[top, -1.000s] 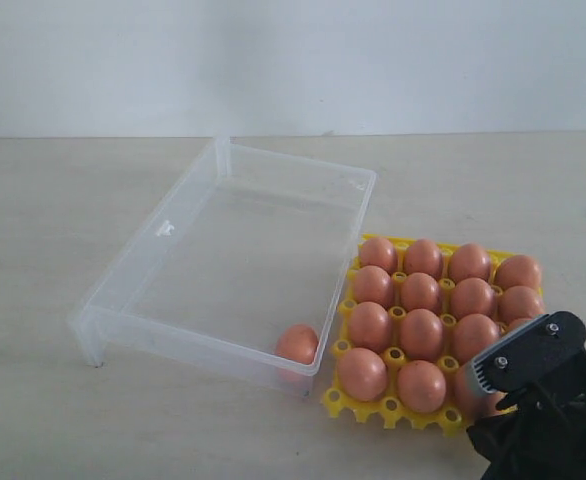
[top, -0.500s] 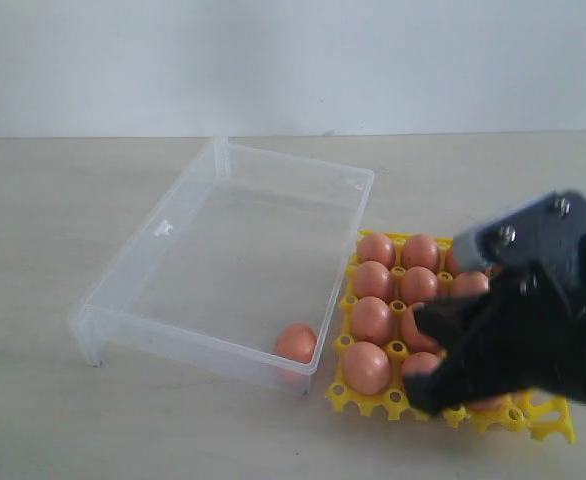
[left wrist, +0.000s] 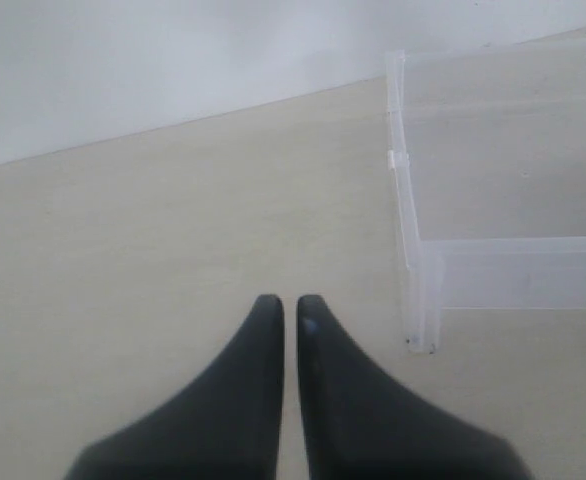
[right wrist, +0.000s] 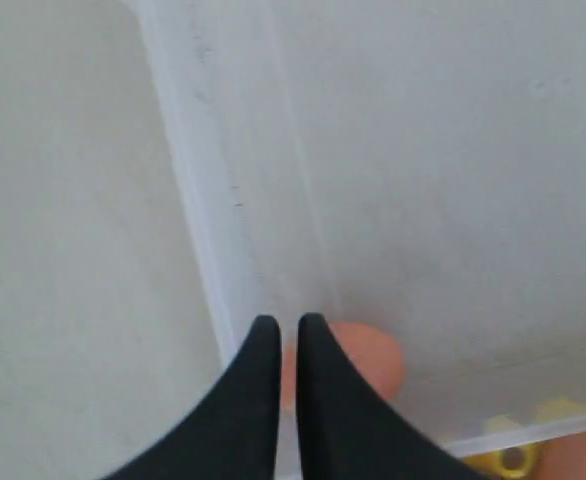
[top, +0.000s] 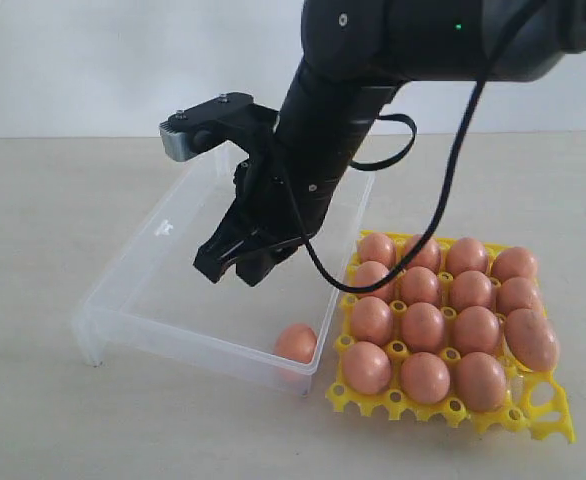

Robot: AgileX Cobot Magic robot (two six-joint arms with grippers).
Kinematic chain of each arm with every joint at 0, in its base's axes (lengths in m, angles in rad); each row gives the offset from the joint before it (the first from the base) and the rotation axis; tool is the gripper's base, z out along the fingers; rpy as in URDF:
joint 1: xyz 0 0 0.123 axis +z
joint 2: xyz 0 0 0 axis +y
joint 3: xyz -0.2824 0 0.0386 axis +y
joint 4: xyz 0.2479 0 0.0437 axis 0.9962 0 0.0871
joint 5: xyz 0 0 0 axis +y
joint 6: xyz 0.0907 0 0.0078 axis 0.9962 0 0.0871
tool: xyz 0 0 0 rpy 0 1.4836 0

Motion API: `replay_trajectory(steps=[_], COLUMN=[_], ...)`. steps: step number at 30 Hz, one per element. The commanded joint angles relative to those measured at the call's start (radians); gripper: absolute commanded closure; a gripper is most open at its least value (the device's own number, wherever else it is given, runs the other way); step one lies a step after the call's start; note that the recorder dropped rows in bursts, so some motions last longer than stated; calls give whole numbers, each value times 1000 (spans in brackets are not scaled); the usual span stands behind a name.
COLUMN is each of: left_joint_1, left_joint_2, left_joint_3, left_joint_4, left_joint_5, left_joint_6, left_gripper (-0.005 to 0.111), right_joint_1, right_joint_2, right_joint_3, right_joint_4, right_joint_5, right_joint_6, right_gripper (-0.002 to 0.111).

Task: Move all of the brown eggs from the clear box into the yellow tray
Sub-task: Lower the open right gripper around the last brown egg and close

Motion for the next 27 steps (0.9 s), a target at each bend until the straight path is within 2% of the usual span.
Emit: replay_trajectory(steps=[1,8,15,27], left_joint_1=[4,4,4,4], left_joint_2=[-4,-4,-4,-4], left_joint_3=[4,4,4,4], left_joint_4=[0,0,0,0], left_joint_5=[-4,-4,-4,-4], left_joint_6=[-11,-11,-11,-11], left_gripper=[103,103,103,103], right_joint_1=[-3,-3,-3,-3], right_joint_2=[35,75,134,205], right_joint_3=[-73,-75,-72,-72], right_joint_4=[-153,-166,-156,-151], right_joint_5=[90,129,35,106], right_joint_6=[33,162,274,430], right_gripper=[103,55,56,56])
